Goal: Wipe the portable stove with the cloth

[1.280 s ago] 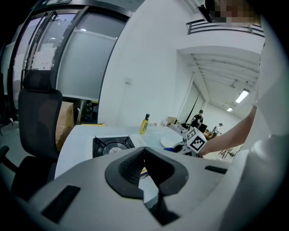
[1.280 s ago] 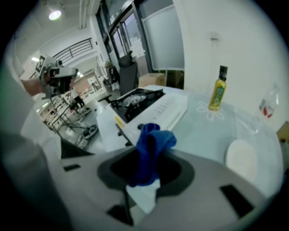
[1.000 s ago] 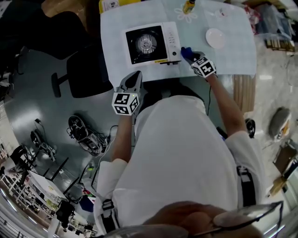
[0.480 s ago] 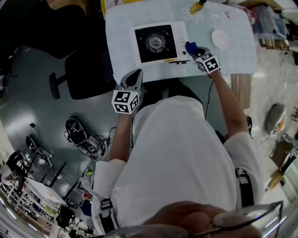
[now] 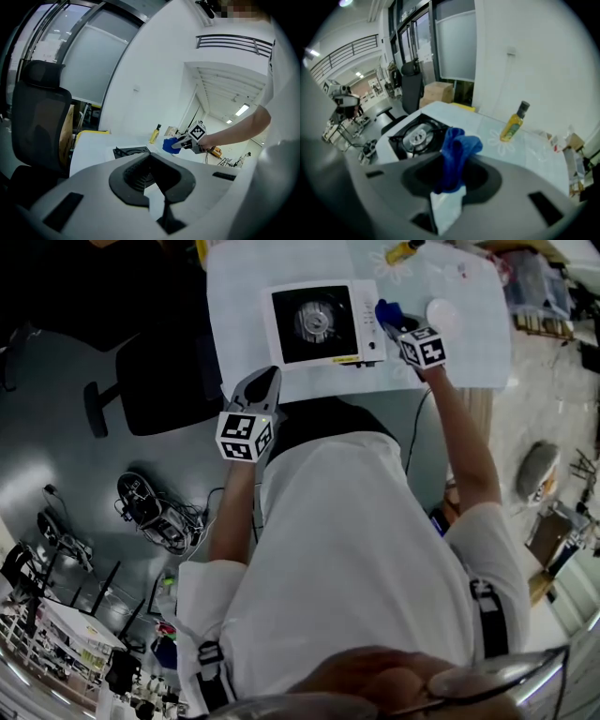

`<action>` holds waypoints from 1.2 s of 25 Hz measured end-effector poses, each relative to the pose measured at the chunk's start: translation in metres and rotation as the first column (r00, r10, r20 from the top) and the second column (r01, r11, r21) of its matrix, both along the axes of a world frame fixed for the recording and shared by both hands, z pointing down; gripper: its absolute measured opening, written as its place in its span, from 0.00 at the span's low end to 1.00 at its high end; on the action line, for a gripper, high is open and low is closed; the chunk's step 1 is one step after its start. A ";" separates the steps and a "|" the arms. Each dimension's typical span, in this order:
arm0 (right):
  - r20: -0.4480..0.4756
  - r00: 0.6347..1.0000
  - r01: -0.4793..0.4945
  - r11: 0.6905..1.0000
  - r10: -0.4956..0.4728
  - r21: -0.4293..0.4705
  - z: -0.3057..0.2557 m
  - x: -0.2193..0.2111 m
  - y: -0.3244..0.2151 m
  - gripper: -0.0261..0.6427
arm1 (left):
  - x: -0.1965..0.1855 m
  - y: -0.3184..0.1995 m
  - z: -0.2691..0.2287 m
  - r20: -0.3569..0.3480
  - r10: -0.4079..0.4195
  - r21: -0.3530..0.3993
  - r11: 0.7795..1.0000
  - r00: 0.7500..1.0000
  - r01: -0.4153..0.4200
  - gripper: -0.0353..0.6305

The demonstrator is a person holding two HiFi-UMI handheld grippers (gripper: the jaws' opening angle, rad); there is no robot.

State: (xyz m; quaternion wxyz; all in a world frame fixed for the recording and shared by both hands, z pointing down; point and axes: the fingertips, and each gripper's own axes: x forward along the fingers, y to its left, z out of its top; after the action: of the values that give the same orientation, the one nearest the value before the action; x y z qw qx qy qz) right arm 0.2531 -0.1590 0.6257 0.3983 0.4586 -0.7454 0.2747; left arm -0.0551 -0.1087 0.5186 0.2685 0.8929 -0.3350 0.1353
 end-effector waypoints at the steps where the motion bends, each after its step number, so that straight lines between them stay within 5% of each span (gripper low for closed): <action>1: -0.007 1.000 0.005 1.000 -0.005 -0.002 0.000 0.001 -0.006 0.23 | 0.000 -0.004 0.000 0.001 -0.005 0.008 1.000 1.000 0.005 0.10; 19: -0.079 0.981 0.165 0.979 -0.175 -0.123 0.038 0.031 -0.137 0.23 | 0.006 -0.059 0.013 0.042 -0.125 -0.006 0.992 0.991 0.125 0.10; 30: -0.083 0.941 0.281 0.894 -0.328 -0.348 0.093 0.033 -0.161 0.23 | -0.001 -0.064 0.033 0.103 -0.145 -0.057 0.987 0.984 0.151 0.10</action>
State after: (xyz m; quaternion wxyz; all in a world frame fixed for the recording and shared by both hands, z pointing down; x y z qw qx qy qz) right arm 0.2863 -0.3201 0.7187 0.5588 0.2805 -0.7215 0.2975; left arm -0.0558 -0.1722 0.5521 0.2897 0.8487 -0.4087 0.1695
